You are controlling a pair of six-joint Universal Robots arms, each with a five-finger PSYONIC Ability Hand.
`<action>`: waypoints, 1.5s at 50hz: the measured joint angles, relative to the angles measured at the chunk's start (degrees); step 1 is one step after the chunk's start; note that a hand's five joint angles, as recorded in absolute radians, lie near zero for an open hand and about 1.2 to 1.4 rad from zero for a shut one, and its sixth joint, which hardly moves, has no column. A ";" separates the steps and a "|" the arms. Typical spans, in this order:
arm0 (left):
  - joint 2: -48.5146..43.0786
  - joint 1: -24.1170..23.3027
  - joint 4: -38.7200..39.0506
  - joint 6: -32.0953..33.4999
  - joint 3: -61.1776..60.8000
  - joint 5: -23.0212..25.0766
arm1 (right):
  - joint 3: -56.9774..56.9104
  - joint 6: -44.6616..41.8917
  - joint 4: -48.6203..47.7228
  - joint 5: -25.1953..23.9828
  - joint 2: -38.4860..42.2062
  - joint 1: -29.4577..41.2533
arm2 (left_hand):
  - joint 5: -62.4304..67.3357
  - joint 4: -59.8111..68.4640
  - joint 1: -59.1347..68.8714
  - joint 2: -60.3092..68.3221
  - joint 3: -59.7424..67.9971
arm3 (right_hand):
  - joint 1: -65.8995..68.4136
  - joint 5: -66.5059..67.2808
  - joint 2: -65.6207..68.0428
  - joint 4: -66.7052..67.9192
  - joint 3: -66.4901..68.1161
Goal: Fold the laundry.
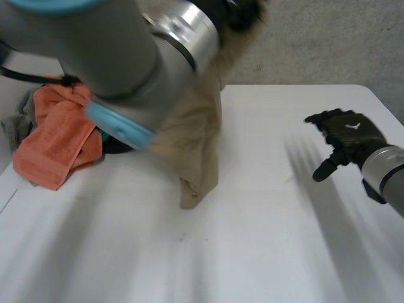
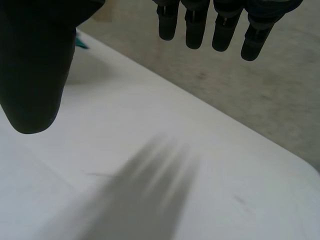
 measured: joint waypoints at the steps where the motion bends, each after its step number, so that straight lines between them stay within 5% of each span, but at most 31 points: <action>1: -1.51 -1.50 -0.39 -0.11 -0.52 0.71 | -0.55 0.47 0.03 0.53 0.14 -0.98 | 0.00 0.00 0.00 0.16 0.23 | 0.00 -0.11 0.00 0.00 0.00; 7: -8.99 -7.26 -1.22 0.02 -3.93 2.15 | -3.38 1.29 0.74 3.57 1.85 -5.52 | -7.91 -8.71 -7.77 -9.61 -9.36 | 0.00 0.00 0.00 0.00 0.00; 8: -10.27 -8.18 -1.27 0.11 -4.42 2.17 | -4.06 1.06 1.14 4.10 2.51 -6.47 | -32.61 -33.86 -34.94 -33.94 -33.20 | 0.00 -0.01 0.00 0.00 0.00; 9: -11.11 -8.78 -1.28 0.19 -4.74 2.13 | -4.38 0.89 1.39 4.32 2.89 -6.91 | -39.65 -40.81 -41.72 -41.76 -41.18 | 0.00 0.00 0.00 0.00 0.00; 14: -13.38 -11.19 -2.06 0.80 -6.08 0.90 | -6.21 -0.69 3.72 4.98 5.61 -9.28 | -54.35 -56.99 -53.96 -56.68 -56.25 | 0.00 0.00 0.00 0.00 0.00; 22: -4.86 -8.96 -3.73 0.57 -9.96 -1.98 | -6.45 -1.76 6.10 3.35 6.85 -9.07 | -54.36 -56.99 -53.96 -56.77 -56.25 | 0.00 0.00 0.00 0.00 0.00; 30: 3.94 1.57 -3.43 0.56 -15.80 1.29 | -1.65 -2.45 8.53 -0.66 2.31 -3.67 | -54.36 -56.99 -53.96 -56.94 -56.25 | 0.00 0.00 0.00 0.00 0.00; 36: -0.16 10.23 -6.50 3.98 -15.88 6.63 | 4.24 -3.86 7.04 -2.19 -0.11 1.60 | -54.36 -56.99 -53.96 -56.97 -56.25 | 0.00 0.00 0.00 0.00 0.00; 43: -12.14 15.01 -11.93 12.70 -9.79 10.89 | 8.73 -7.05 -1.16 0.16 2.57 5.43 | -54.36 -56.99 -53.96 -56.97 -56.25 | 0.00 0.00 0.00 0.00 0.00; 53: -23.50 14.23 -16.65 20.81 -1.06 11.54 | 9.00 -10.75 -10.89 4.41 9.76 7.05 | -54.35 -56.97 -53.91 -56.93 -56.22 | 1.73 1.81 2.19 1.93 2.22; 57: -25.00 13.13 -17.74 21.87 0.39 10.87 | 7.31 -12.32 -12.98 5.07 13.19 6.81 | -24.89 -25.90 -18.66 -26.25 -26.16 | 39.86 37.62 41.14 38.05 40.25; 60: -24.34 12.41 -17.86 21.58 0.39 9.88 | 5.56 -12.89 -13.37 5.13 14.59 5.97 | -1.91 -2.43 0.88 -2.61 -2.85 | 49.96 51.23 54.48 53.68 53.99; 75: -13.04 7.42 -14.44 9.80 -5.30 -4.89 | -22.91 -9.06 -17.84 1.09 25.40 1.26 | -0.22 -0.02 0.92 -0.24 -0.58 | 49.96 53.18 55.10 56.17 55.89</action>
